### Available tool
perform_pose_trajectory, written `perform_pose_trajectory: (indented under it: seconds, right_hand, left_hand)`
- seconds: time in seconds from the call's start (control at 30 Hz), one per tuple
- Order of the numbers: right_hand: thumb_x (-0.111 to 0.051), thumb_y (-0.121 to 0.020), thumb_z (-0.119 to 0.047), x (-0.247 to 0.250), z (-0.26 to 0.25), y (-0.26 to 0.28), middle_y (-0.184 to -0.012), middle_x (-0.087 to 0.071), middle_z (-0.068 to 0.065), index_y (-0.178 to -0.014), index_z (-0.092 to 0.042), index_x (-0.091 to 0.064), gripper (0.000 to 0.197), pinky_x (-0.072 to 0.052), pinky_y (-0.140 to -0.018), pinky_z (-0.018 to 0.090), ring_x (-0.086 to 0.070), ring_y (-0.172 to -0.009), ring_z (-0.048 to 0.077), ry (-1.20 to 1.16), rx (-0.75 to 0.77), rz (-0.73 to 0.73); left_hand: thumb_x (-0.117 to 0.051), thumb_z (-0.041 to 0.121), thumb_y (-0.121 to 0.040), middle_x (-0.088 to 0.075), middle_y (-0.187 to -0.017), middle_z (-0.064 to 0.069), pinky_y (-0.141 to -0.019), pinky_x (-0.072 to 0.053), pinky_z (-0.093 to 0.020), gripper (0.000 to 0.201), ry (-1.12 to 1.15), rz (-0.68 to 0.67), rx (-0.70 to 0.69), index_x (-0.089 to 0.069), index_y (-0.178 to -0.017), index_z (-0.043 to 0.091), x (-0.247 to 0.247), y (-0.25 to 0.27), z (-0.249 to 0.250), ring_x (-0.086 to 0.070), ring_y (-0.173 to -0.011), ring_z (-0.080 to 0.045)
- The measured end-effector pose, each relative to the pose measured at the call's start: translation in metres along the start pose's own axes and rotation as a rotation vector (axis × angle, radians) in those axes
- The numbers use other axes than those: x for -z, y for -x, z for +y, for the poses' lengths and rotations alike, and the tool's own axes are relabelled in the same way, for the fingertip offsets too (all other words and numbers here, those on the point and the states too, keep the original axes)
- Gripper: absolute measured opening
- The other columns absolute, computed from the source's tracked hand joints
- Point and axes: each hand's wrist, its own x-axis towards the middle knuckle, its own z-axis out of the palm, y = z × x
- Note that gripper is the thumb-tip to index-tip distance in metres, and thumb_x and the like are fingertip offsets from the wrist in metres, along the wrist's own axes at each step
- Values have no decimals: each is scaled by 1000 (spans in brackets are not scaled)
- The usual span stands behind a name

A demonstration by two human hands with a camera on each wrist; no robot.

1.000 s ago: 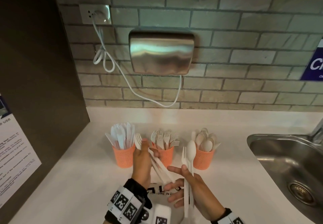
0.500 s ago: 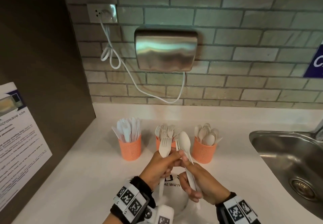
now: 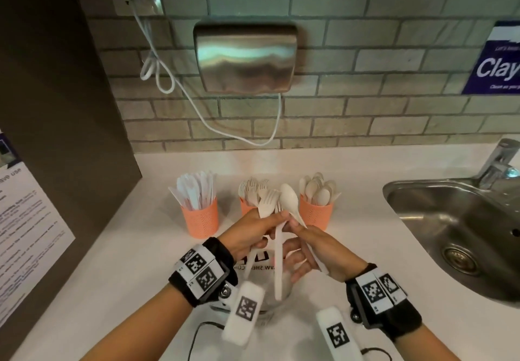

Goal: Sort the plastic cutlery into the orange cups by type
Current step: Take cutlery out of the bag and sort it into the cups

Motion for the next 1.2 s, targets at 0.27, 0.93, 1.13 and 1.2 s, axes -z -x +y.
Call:
perform_pose_trajectory:
  seconds: [0.27, 0.93, 1.13, 1.2]
  right_hand:
    - [-32, -97, -42, 18, -3, 6, -52, -34, -6, -110, -15, -59, 40, -15, -31, 12, -21, -32, 0, 88, 90, 343]
    - [-33, -99, -29, 61, 15, 34, -46, -39, -10, -98, -23, -56, 24, -25, -35, 15, -28, -36, 3, 24, 229, 559]
    - [-36, -99, -25, 65, 21, 28, -50, -37, -6, -95, -23, -56, 20, -23, -36, 13, -27, -37, 3, 8, 186, 567]
    - [-37, -99, -25, 64, 22, 25, -51, -36, -5, -94, -22, -56, 20, -22, -35, 13, -26, -37, 3, 3, 177, 565]
  left_hand:
    - [-40, 12, -98, -65, -47, 1, -45, -46, -19, 13, 91, 227, 62, -51, -92, 6, 19, -37, 26, -59, -46, -11]
    - [-34, -16, -88, -64, -49, 7, -69, -43, -23, 34, 15, 260, -213, -50, -82, 14, 61, -144, 20, -63, -51, -3]
    - [-37, -15, -87, -67, -54, 3, -75, -44, -27, 31, 40, 164, -138, -51, -82, 11, 69, -151, -2, -66, -58, -8]
    - [-39, -16, -86, -67, -54, 2, -76, -45, -28, 30, 15, 162, -99, -52, -79, 10, 65, -149, -6, -64, -62, -14]
